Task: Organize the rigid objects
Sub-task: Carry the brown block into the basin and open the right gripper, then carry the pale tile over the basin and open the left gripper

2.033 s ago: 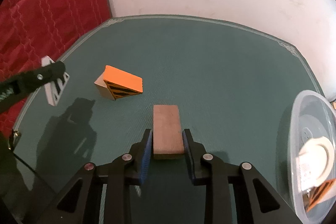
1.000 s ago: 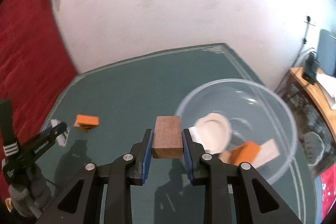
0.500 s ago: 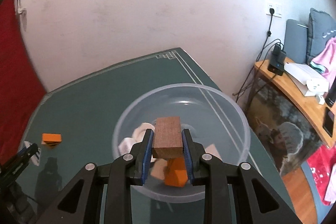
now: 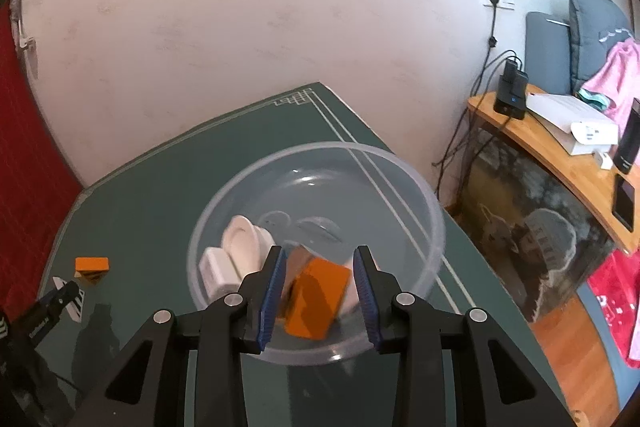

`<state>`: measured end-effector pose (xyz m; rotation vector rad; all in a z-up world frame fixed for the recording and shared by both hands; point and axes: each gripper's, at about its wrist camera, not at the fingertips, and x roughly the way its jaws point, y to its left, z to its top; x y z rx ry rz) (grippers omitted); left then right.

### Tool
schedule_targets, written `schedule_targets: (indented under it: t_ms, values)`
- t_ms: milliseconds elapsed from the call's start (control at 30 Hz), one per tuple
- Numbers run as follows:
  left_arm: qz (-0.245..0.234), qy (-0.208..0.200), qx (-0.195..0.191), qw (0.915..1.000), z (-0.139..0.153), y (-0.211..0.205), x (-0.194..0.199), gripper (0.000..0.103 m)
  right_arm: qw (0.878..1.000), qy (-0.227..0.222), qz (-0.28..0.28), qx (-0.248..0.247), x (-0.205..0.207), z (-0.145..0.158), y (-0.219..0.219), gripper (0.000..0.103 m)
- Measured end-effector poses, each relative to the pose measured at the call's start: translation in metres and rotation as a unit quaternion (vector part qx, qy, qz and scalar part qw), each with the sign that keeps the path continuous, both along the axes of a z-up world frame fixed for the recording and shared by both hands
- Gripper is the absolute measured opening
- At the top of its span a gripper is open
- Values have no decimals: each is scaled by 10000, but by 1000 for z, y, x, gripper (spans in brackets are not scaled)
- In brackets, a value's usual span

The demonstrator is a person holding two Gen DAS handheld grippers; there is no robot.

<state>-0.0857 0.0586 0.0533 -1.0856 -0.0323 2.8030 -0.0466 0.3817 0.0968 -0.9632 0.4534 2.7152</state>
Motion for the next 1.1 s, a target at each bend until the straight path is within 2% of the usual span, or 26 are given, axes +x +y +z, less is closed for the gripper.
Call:
schedule_targets:
  t_ms: [167, 233, 300, 333, 533, 700, 1100]
  values:
    - [-195, 4, -52, 9998, 6, 17, 5, 32, 9998, 77, -179, 10, 13, -4, 9, 38]
    - [-303, 6, -66, 9995, 8, 26, 6, 32, 9995, 143, -269, 56, 15, -4, 11, 43]
    - [-425, 3, -94, 9991, 10, 38, 8, 32, 9991, 229, -350, 75, 18, -5, 14, 55]
    - [-482, -5, -101, 9988, 11, 43, 9, 32, 9988, 275, -398, 101, 19, -5, 14, 55]
    - [-934, -36, -154, 9955, 15, 82, 14, 32, 9971, 427, -580, 262, 20, -9, 17, 56]
    - [-1231, 7, -215, 9922, 21, 118, 14, 32, 9964, 442, -712, 96, 21, -13, 27, 56]
    - [-1719, -44, -90, 9851, 30, 172, 2, 32, 9958, 489, -774, -81, 25, -19, 33, 56]
